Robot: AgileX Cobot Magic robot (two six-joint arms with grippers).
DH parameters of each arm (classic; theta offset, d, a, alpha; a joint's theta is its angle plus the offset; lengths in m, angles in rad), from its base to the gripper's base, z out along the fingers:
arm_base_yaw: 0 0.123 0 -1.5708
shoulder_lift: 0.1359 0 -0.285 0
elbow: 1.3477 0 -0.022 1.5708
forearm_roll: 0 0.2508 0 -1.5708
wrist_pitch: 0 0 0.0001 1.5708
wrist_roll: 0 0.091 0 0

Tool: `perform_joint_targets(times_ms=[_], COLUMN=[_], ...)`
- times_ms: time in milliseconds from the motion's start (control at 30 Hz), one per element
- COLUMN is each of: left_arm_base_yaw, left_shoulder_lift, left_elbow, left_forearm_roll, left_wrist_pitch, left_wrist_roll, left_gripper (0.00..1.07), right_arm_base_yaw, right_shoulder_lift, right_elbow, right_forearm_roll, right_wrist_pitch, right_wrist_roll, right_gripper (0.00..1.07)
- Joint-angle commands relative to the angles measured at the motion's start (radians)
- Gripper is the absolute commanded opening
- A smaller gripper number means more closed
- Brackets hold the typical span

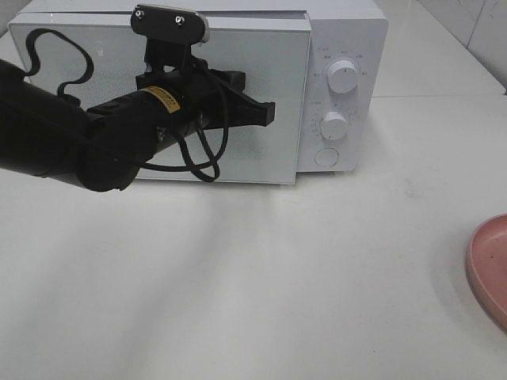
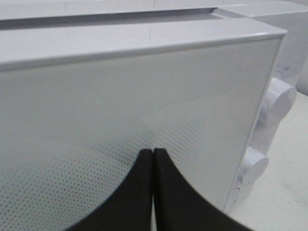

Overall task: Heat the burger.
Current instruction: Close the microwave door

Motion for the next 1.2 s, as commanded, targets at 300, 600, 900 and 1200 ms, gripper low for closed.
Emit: perform_joint_targets(times_ms=[300, 600, 900, 1200], left_arm_base_yaw=[-0.004, -0.002, 0.045, 0.025], left_shoulder_lift=[0.060, 0.122, 0.139, 0.091], left_elbow=[-0.113, -0.206, -0.264, -0.264], left_forearm_roll=[-0.047, -0.067, -0.092, -0.062], left_wrist_pitch=[0.036, 0.037, 0.087, 0.191], left_wrist_roll=[0.009, 0.060, 0.055, 0.058], left_gripper=[0.00, 0.00, 0.00, 0.00], right_arm_base_yaw=[-0.006, -0.006, -0.006, -0.006], right_shoulder_lift=[-0.026, -0.026, -0.026, -0.026], right_elbow=[0.001, 0.001, 0.001, 0.001], right_forearm_roll=[0.001, 0.001, 0.001, 0.001], right_wrist_pitch=[-0.002, -0.002, -0.002, -0.002], right_wrist_roll=[-0.011, -0.011, -0.008, -0.008], right_gripper=[0.76, 0.76, 0.76, 0.76])
